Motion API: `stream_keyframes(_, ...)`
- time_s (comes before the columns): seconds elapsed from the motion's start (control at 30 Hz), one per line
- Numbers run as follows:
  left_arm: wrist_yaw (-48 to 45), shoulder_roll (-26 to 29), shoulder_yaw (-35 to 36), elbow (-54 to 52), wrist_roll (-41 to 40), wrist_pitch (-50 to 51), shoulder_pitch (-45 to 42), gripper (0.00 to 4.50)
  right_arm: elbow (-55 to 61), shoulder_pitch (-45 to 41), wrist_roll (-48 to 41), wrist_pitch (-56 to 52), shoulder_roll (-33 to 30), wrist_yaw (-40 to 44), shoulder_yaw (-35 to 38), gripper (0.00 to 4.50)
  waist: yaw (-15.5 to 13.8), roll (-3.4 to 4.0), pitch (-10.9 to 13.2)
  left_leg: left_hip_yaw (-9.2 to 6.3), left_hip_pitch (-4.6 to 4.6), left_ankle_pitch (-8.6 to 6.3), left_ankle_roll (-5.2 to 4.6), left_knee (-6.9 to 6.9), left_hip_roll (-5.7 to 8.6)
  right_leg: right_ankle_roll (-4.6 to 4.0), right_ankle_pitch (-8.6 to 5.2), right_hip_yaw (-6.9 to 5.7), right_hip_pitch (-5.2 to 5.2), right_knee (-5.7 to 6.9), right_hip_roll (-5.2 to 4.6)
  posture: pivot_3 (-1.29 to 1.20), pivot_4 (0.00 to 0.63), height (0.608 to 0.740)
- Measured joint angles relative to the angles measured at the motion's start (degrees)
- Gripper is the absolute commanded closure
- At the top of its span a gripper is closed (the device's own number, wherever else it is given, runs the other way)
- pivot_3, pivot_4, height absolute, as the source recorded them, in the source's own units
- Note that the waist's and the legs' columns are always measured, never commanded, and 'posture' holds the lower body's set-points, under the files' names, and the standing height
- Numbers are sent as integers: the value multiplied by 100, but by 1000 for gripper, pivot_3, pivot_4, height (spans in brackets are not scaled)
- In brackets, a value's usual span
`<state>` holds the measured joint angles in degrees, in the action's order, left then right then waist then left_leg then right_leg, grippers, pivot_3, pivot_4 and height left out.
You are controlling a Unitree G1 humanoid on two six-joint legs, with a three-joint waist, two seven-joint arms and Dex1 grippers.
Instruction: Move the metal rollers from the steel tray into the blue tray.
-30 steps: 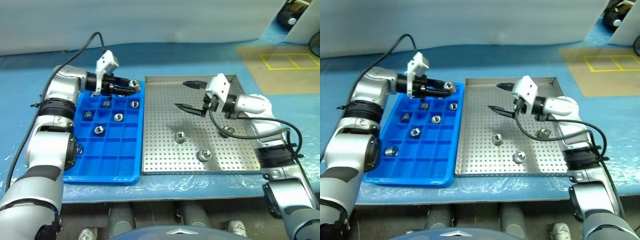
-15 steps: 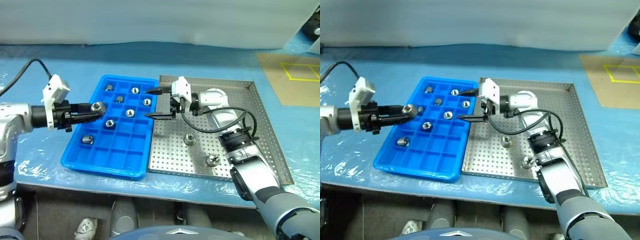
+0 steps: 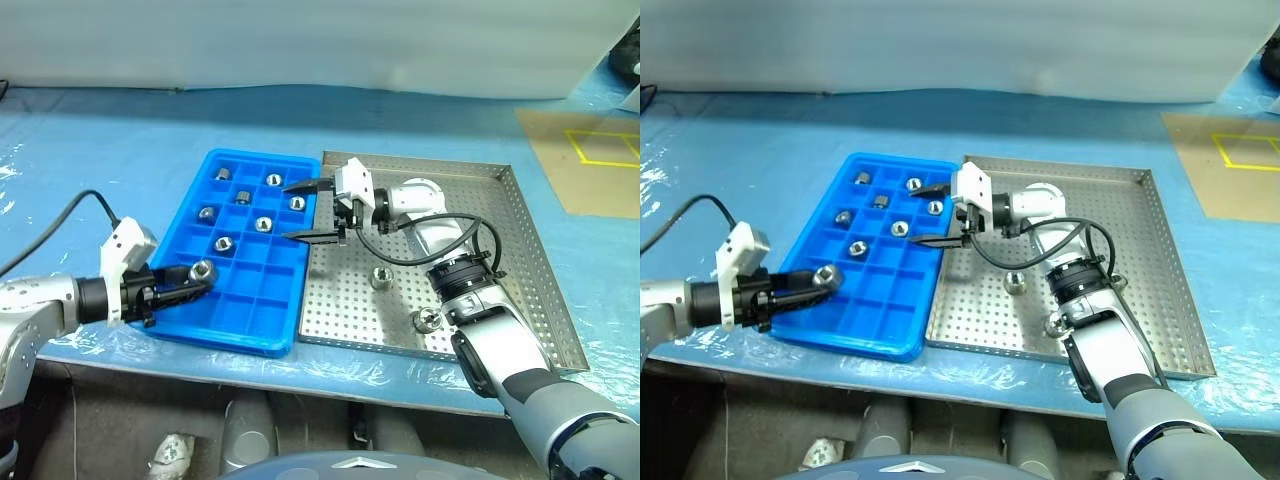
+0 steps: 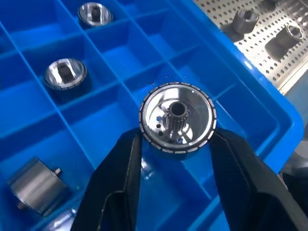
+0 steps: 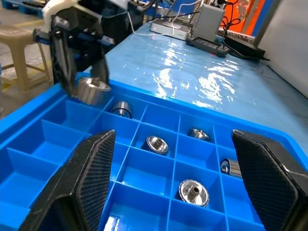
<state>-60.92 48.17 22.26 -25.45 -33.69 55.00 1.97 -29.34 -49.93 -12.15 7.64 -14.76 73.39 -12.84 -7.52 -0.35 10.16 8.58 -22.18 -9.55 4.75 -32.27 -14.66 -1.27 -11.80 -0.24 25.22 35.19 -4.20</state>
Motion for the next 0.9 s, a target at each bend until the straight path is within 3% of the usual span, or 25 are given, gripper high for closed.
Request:
stream_keyframes(0.17,22,31,185,-231,-182,-79,589,2521,1,2,27,12,-24,-5,22,523,6,0,0,0,4,0,0,0,0,0,-1,1,-2,2,0,273,150,740)
stream_keyframes(0.5,135,227,204,-132,-142,-463,945,2521,-129,2,98,115,-21,-7,30,523,-3,0,0,0,6,0,0,-1,0,0,-1,3,-1,5,0,277,150,740)
stream_keyframes(0.6,149,230,202,-92,-149,-530,931,1775,-131,2,98,130,-20,-13,31,523,-3,0,0,0,7,0,0,-1,0,0,-1,3,-2,5,0,274,150,740)
stream_keyframes(0.73,245,248,189,66,-111,-634,837,433,-131,2,98,136,-21,-51,36,523,-1,0,0,0,10,0,0,-4,0,0,-1,4,-2,13,0,266,150,740)
stream_keyframes(0.9,304,310,11,210,-51,-740,680,433,-130,2,98,136,-32,-73,42,523,1,0,0,0,12,0,0,-8,0,0,-1,5,-2,22,0,251,150,740)
